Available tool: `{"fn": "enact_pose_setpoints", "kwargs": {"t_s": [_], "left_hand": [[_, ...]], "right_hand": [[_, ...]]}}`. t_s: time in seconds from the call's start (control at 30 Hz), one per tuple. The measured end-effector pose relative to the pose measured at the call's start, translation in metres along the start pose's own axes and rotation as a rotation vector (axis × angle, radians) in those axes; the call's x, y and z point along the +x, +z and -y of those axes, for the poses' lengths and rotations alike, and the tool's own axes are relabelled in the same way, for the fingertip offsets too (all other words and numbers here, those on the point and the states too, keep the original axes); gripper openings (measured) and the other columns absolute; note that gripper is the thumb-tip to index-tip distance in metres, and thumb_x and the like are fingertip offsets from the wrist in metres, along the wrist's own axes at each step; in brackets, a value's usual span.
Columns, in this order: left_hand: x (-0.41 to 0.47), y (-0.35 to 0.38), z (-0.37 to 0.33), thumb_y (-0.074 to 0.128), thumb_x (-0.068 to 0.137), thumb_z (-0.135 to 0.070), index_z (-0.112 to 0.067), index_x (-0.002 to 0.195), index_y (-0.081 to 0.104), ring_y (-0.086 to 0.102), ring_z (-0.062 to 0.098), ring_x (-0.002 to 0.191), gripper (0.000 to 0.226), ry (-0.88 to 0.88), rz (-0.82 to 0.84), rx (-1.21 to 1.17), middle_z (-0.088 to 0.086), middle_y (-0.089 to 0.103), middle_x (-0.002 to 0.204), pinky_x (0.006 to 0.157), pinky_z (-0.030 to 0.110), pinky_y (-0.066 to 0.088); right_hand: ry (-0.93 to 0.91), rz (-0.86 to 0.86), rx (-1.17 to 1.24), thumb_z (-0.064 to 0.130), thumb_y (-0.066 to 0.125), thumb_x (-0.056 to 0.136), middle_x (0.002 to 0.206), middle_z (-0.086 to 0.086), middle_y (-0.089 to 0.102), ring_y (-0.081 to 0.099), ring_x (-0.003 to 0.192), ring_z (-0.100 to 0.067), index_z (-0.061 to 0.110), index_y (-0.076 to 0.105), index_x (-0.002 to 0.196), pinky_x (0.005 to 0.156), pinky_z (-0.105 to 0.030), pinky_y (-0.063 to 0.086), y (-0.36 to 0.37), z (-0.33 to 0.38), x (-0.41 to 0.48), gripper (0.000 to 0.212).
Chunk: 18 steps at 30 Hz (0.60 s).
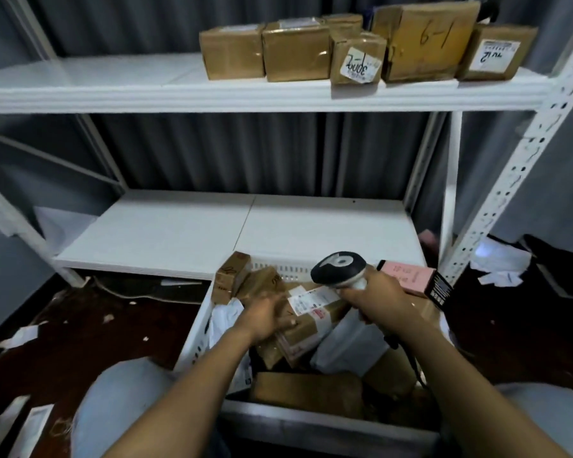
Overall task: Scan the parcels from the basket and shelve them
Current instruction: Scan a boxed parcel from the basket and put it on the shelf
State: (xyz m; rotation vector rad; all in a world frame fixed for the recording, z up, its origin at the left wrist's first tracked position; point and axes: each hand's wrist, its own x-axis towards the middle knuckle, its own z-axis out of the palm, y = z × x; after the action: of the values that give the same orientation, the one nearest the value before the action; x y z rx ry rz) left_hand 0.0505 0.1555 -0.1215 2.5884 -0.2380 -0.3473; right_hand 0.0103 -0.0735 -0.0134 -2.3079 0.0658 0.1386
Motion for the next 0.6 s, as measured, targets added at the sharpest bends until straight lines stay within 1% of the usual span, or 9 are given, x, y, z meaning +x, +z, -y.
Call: {"fn": "enact_pose_setpoints", "kwargs": {"t_s": [0.03, 0.07, 0.13, 0.2, 0.27, 0.37, 0.43, 0.5, 0.6], "left_hand": [[0.003, 0.011, 0.004, 0.076, 0.077, -0.047, -0.022, 0.141, 0.046, 0.042, 0.025, 0.133, 0.075, -0.024, 0.028, 0.018, 0.007, 0.045, 0.145, 0.108, 0.031, 0.036], [0.006, 0.019, 0.009, 0.075, 0.075, -0.051, -0.024, 0.143, 0.042, 0.038, 0.026, 0.136, 0.08, -0.047, 0.057, 0.05, 0.008, 0.04, 0.149, 0.11, 0.032, 0.034], [0.015, 0.032, 0.016, 0.074, 0.074, -0.055, -0.029, 0.149, 0.031, 0.023, 0.031, 0.143, 0.09, -0.084, 0.122, 0.123, 0.013, 0.023, 0.156, 0.115, 0.035, 0.026], [0.025, 0.04, 0.023, 0.074, 0.072, -0.059, -0.033, 0.152, 0.021, 0.009, 0.034, 0.147, 0.099, -0.113, 0.169, 0.15, 0.017, 0.007, 0.16, 0.116, 0.037, 0.019], [0.037, 0.045, 0.029, 0.075, 0.069, -0.062, -0.035, 0.153, 0.015, 0.002, 0.036, 0.147, 0.106, -0.134, 0.208, 0.134, 0.021, -0.001, 0.16, 0.116, 0.037, 0.017], [0.052, 0.052, 0.036, 0.076, 0.067, -0.062, -0.039, 0.153, 0.007, -0.006, 0.037, 0.148, 0.113, -0.184, 0.289, 0.089, 0.019, -0.017, 0.158, 0.117, 0.038, 0.014], [0.058, 0.057, 0.039, 0.078, 0.067, -0.059, -0.043, 0.152, 0.005, -0.006, 0.036, 0.148, 0.113, -0.214, 0.315, 0.054, 0.016, -0.024, 0.157, 0.117, 0.038, 0.016], [0.059, 0.059, 0.039, 0.079, 0.067, -0.055, -0.044, 0.152, 0.007, -0.002, 0.037, 0.147, 0.112, -0.221, 0.314, 0.035, 0.016, -0.02, 0.157, 0.116, 0.038, 0.019], [0.054, 0.055, 0.036, 0.08, 0.065, -0.051, -0.045, 0.148, 0.014, 0.017, 0.04, 0.14, 0.107, -0.211, 0.295, 0.055, 0.016, 0.009, 0.146, 0.112, 0.037, 0.028]], "right_hand": [[-0.028, -0.015, 0.023, 0.023, 0.074, 0.079, 0.07, -0.002, 0.066, 0.063, 0.06, -0.008, 0.018, 0.059, 0.089, 0.058, -0.028, 0.054, 0.001, -0.007, -0.001, 0.018], [-0.051, -0.03, 0.047, 0.016, 0.073, 0.079, 0.066, 0.002, 0.063, 0.059, 0.051, -0.001, 0.018, 0.059, 0.087, 0.048, -0.019, 0.048, 0.003, -0.014, -0.002, 0.016], [0.011, -0.009, 0.049, 0.014, 0.071, 0.082, 0.059, 0.002, 0.059, 0.053, 0.039, 0.001, 0.017, 0.058, 0.074, 0.039, -0.015, 0.041, 0.006, -0.03, -0.002, 0.016], [0.1, 0.028, 0.021, 0.02, 0.069, 0.085, 0.053, -0.002, 0.06, 0.053, 0.035, -0.003, 0.013, 0.057, 0.069, 0.04, -0.016, 0.043, 0.009, -0.048, 0.0, 0.022], [0.154, 0.03, 0.037, 0.022, 0.069, 0.084, 0.056, -0.005, 0.063, 0.06, 0.042, -0.012, 0.009, 0.058, 0.073, 0.043, -0.019, 0.045, 0.014, -0.062, 0.003, 0.021], [0.175, 0.018, 0.061, 0.022, 0.07, 0.084, 0.064, -0.009, 0.065, 0.065, 0.056, -0.025, 0.009, 0.059, 0.074, 0.055, -0.031, 0.051, 0.021, -0.076, 0.007, 0.019], [0.191, 0.022, 0.075, 0.021, 0.07, 0.085, 0.067, -0.011, 0.066, 0.065, 0.058, -0.027, 0.01, 0.059, 0.075, 0.056, -0.031, 0.05, 0.024, -0.081, 0.007, 0.018], [0.203, 0.013, 0.103, 0.022, 0.07, 0.085, 0.065, -0.008, 0.065, 0.064, 0.055, -0.025, 0.015, 0.057, 0.073, 0.052, -0.026, 0.047, 0.027, -0.084, 0.006, 0.019], [0.199, 0.008, 0.11, 0.022, 0.07, 0.086, 0.065, -0.005, 0.065, 0.063, 0.051, -0.02, 0.016, 0.058, 0.074, 0.047, -0.022, 0.045, 0.03, -0.085, 0.006, 0.018]]}}
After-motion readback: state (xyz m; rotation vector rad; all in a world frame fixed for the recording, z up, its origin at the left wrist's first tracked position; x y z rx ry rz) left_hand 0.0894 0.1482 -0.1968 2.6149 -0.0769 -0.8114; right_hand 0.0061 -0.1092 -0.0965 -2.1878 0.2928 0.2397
